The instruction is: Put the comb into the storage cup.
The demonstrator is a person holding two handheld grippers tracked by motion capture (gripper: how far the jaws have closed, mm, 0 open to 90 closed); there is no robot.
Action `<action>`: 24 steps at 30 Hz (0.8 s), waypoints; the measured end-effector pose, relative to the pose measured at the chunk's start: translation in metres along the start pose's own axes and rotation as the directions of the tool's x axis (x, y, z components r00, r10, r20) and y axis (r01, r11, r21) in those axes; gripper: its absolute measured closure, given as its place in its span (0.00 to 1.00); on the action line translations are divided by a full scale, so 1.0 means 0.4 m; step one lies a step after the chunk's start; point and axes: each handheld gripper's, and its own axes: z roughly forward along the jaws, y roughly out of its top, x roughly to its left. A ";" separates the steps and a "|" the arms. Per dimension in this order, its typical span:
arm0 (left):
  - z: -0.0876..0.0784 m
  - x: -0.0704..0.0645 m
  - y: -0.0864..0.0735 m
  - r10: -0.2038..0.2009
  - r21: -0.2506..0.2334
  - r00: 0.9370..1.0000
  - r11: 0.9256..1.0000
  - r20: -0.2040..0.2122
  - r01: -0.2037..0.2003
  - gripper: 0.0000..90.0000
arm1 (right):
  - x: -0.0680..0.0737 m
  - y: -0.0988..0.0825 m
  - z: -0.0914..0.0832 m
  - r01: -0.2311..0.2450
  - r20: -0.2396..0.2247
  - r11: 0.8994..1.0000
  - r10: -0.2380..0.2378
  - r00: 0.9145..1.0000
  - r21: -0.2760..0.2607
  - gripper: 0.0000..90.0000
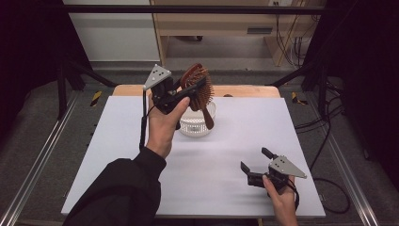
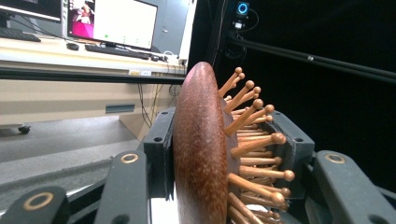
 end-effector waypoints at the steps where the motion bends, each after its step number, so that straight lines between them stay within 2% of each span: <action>1: 0.002 0.004 0.004 -0.006 -0.006 1.000 1.000 -0.001 0.006 0.55 | 0.001 0.000 0.001 0.007 -0.004 1.000 -0.007 1.000 0.001 0.03; 3: 0.007 0.014 0.013 -0.016 -0.019 1.000 1.000 -0.002 0.016 0.55 | 0.002 -0.001 0.002 0.019 -0.008 1.000 -0.019 1.000 0.003 0.03; 7: 0.019 0.042 0.028 -0.036 -0.039 0.999 0.999 -0.007 0.036 0.55 | 0.001 0.000 0.003 0.010 -0.009 1.000 -0.010 1.000 0.002 0.03; 10: 0.026 0.060 0.032 -0.059 -0.049 0.998 0.997 -0.031 0.058 0.55 | 0.002 -0.001 0.003 0.005 -0.012 1.000 -0.005 1.000 0.003 0.03; 13: 0.033 0.073 0.033 -0.042 -0.042 0.997 0.998 -0.070 0.039 0.55 | 0.003 0.000 0.004 0.008 -0.010 1.000 -0.008 1.000 0.005 0.03; 17: 0.037 0.093 0.035 -0.052 -0.055 0.995 0.997 -0.088 0.048 0.55 | 0.004 0.000 0.004 0.010 -0.011 1.000 -0.010 1.000 0.002 0.03; 20: 0.039 0.106 0.036 -0.043 -0.071 0.993 0.997 -0.108 0.035 0.55 | 0.005 0.001 0.002 0.007 -0.008 1.000 -0.007 1.000 -0.004 0.03; 24: 0.041 0.120 0.032 -0.035 -0.068 0.991 0.997 -0.132 0.026 0.55 | 0.001 0.003 -0.001 0.005 -0.002 1.000 -0.005 1.000 -0.015 0.03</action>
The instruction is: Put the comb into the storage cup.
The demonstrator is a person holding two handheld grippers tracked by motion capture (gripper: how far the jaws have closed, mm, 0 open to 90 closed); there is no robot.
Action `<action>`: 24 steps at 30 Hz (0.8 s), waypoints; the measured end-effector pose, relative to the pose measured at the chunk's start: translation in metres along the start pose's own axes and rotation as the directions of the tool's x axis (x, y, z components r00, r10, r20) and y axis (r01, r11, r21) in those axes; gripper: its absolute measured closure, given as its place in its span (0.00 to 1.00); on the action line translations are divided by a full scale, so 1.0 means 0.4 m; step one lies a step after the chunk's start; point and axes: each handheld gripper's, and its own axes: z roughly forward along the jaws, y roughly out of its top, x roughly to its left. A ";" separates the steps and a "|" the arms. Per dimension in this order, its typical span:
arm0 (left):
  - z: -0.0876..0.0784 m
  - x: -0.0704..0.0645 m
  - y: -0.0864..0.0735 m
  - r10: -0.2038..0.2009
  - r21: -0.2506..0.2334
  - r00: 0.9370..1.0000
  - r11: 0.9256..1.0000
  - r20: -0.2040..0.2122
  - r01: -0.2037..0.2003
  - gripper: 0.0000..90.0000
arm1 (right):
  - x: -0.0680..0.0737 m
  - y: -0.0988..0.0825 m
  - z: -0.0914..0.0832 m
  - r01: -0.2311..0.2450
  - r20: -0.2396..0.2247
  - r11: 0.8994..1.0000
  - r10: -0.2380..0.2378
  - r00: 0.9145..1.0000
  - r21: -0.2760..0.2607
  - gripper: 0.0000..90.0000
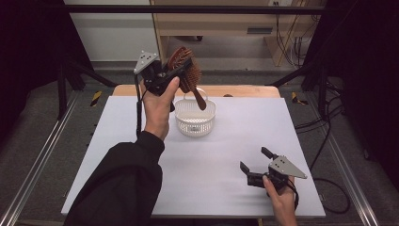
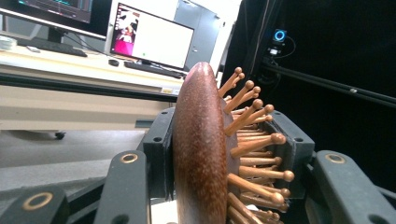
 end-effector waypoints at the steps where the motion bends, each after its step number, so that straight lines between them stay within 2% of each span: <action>1: 0.001 0.004 -0.001 0.001 0.001 1.000 1.000 -0.004 -0.001 0.55 | 0.000 0.000 0.001 0.000 0.001 1.000 0.000 1.000 0.000 0.03; 10: 0.009 0.030 -0.008 -0.003 -0.004 0.999 1.000 -0.038 0.003 0.55 | -0.001 0.003 -0.003 -0.007 -0.001 1.000 0.007 1.000 -0.013 0.03; 24: 0.027 0.033 -0.025 0.004 0.014 0.999 1.000 -0.049 -0.003 0.55 | -0.002 0.003 -0.002 -0.023 -0.008 1.000 0.023 1.000 -0.003 0.03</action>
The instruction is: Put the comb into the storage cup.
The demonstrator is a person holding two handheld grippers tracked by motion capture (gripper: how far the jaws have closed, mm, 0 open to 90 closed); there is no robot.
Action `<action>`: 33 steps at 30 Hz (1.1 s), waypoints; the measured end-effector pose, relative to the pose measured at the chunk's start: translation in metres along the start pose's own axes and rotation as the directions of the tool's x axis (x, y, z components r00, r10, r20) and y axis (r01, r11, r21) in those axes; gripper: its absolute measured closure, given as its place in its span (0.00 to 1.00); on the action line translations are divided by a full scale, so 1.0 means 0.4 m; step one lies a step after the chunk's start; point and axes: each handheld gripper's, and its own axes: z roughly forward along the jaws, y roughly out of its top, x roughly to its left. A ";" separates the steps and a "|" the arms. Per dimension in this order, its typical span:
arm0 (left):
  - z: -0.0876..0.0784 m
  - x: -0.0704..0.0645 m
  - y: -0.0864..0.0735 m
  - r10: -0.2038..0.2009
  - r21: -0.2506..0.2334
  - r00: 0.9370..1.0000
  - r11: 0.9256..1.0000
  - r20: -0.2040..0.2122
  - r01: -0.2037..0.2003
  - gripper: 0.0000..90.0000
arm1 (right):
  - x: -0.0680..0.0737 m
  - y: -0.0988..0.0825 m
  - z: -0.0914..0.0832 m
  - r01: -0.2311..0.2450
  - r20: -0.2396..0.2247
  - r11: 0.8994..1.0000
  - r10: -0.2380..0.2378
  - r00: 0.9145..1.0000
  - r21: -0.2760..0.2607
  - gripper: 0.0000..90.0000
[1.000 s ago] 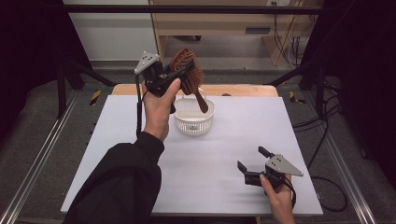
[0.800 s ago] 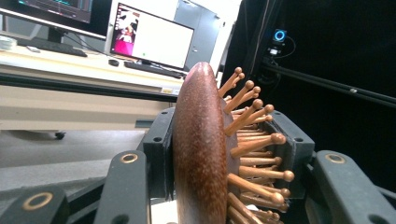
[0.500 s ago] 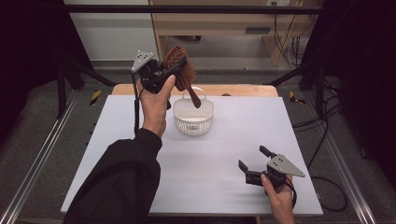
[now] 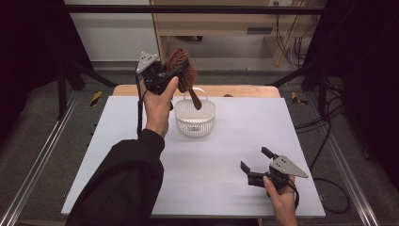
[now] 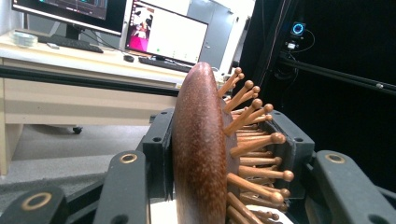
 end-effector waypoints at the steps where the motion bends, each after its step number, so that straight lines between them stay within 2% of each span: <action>1: 0.002 0.000 -0.001 -0.002 0.001 1.000 1.000 -0.002 0.002 0.55 | 0.000 0.000 0.000 0.002 -0.001 1.000 -0.002 1.000 0.000 0.03; 8: 0.015 0.004 -0.014 0.001 0.014 1.000 1.000 -0.003 -0.001 0.55 | 0.000 0.000 0.001 0.000 -0.004 1.000 0.000 1.000 0.002 0.03; 12: 0.024 -0.002 -0.022 0.019 0.029 1.000 0.999 -0.004 -0.019 0.55 | 0.001 0.000 0.000 0.003 -0.009 1.000 -0.003 1.000 0.004 0.03; 33: 0.057 -0.004 -0.054 0.005 0.062 1.000 0.998 -0.008 -0.004 0.55 | -0.002 -0.001 0.002 0.006 0.002 1.000 -0.006 1.000 0.007 0.03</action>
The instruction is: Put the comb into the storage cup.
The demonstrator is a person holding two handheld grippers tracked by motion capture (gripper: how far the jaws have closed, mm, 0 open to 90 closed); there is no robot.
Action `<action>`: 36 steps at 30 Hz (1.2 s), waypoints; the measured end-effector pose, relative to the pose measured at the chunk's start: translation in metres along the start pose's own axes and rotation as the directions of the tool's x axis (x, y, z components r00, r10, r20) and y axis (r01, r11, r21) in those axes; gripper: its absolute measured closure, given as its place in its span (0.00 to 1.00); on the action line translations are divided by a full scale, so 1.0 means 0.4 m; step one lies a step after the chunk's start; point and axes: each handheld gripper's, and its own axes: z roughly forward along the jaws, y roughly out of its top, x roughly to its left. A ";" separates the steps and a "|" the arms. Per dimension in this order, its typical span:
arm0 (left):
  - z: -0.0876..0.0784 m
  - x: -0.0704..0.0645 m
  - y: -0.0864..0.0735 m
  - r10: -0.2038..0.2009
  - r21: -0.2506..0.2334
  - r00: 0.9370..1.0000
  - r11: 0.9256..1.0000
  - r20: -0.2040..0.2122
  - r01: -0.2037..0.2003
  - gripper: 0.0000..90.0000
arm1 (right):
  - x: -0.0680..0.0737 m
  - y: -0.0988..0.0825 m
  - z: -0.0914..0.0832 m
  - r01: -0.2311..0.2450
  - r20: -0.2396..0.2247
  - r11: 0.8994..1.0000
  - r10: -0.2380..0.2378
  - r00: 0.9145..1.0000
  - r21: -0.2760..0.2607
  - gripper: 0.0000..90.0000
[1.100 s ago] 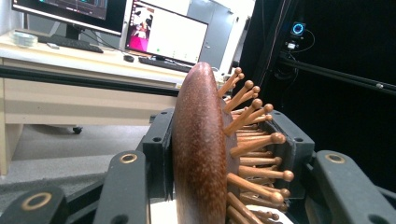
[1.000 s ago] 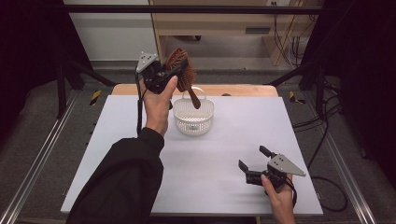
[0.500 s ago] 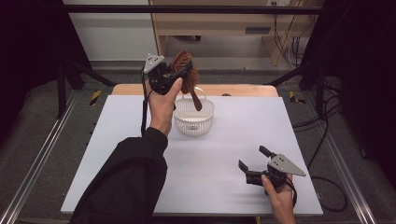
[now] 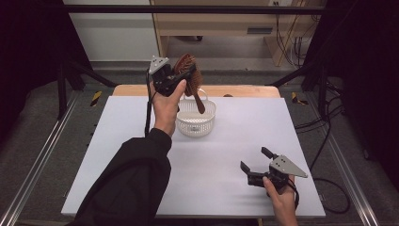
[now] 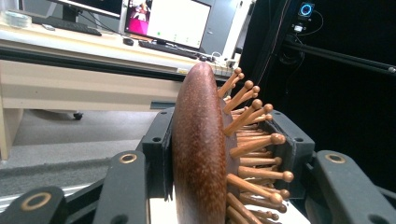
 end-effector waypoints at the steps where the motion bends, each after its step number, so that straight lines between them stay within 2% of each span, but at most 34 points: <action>1: 0.001 0.000 -0.001 0.002 0.001 1.000 1.000 -0.001 -0.002 0.55 | 0.000 0.000 0.000 -0.002 -0.001 1.000 0.002 1.000 0.001 0.03; 14: 0.014 0.003 -0.015 0.021 0.018 1.000 1.000 -0.009 -0.021 0.55 | 0.000 -0.001 0.000 -0.001 -0.010 1.000 0.001 1.000 0.000 0.03; 24: 0.021 0.010 -0.036 0.000 0.027 1.000 1.000 -0.016 0.000 0.55 | 0.002 -0.001 0.001 -0.003 -0.020 1.000 0.003 1.000 -0.001 0.03; 36: 0.036 -0.008 -0.081 0.003 0.051 1.000 0.999 -0.009 -0.002 0.55 | 0.003 -0.002 0.002 -0.003 -0.027 1.000 0.004 1.000 0.001 0.03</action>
